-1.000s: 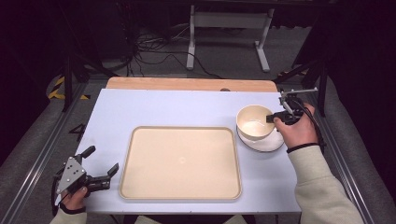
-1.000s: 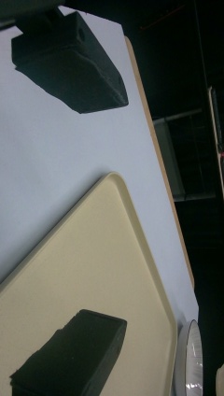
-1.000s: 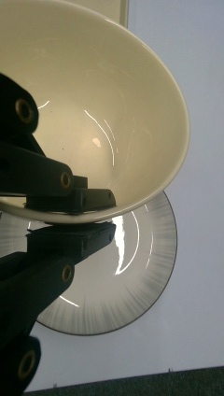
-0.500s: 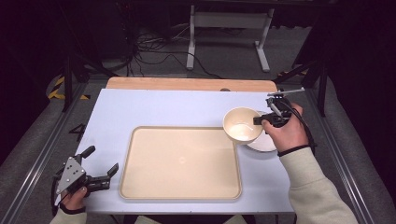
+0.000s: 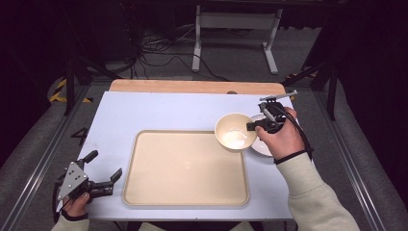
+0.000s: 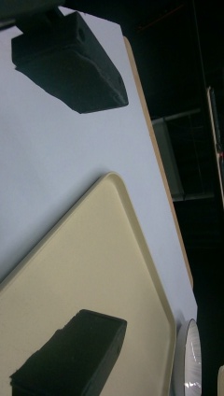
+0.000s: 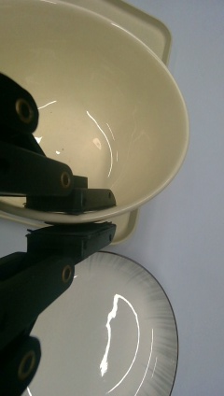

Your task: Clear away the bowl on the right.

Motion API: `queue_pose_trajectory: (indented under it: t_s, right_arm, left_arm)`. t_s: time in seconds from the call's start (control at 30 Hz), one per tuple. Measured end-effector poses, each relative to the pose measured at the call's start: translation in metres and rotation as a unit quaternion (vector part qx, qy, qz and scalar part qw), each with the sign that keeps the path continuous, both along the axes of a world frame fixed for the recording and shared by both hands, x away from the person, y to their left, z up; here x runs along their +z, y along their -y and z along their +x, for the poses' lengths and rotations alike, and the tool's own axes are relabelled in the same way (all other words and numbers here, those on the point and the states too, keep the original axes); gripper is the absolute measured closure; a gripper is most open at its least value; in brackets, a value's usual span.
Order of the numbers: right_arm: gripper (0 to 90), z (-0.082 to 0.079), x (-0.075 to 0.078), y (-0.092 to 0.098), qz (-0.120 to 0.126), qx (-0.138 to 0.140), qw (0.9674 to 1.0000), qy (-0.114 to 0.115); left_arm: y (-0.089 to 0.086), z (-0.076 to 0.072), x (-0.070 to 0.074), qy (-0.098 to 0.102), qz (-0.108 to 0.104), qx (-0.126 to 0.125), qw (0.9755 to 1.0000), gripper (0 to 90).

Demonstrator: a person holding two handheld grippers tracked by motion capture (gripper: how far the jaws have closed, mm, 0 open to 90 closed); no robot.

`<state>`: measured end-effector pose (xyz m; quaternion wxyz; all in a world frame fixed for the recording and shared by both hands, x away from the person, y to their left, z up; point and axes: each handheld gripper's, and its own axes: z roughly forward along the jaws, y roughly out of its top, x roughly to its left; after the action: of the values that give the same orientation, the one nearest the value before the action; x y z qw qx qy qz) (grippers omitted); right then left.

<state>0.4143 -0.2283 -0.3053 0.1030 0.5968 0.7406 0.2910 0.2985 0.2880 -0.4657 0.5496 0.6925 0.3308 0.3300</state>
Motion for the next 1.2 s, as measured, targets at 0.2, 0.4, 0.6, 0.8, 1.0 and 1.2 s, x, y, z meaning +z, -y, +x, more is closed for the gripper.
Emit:
queue_pose_trajectory:
  t_s: [0.2,0.4,0.6,0.8,1.0,1.2]
  right_arm:
    - [82.7,-0.002,0.001,-0.015,0.007,0.018,0.9998,-0.002]
    - [82.7,-0.004,0.001,-0.03,0.016,0.036,0.9992,-0.003]
    - [82.6,-0.005,0.0,-0.043,0.021,0.052,0.9984,-0.003]
    - [82.6,-0.006,-0.002,-0.054,0.021,0.065,0.9976,-0.002]
    - [82.6,-0.007,-0.004,-0.062,0.032,0.075,0.9966,-0.004]
    - [82.6,-0.007,-0.01,-0.075,0.042,0.089,0.9951,-0.011]
  left_arm:
    - [0.0,0.0,0.0,-0.001,0.0,0.0,1.0,0.2]
    - [0.0,0.0,0.0,0.0,0.0,0.0,1.0,0.2]
    - [0.0,0.0,0.0,0.0,-0.001,-0.001,1.0,0.2]
    - [0.0,0.0,0.0,0.0,0.0,-0.001,1.0,0.2]
    - [0.0,0.0,0.0,0.001,0.0,-0.001,1.0,0.2]
    - [0.0,0.0,0.0,0.0,-0.001,-0.002,1.0,0.2]
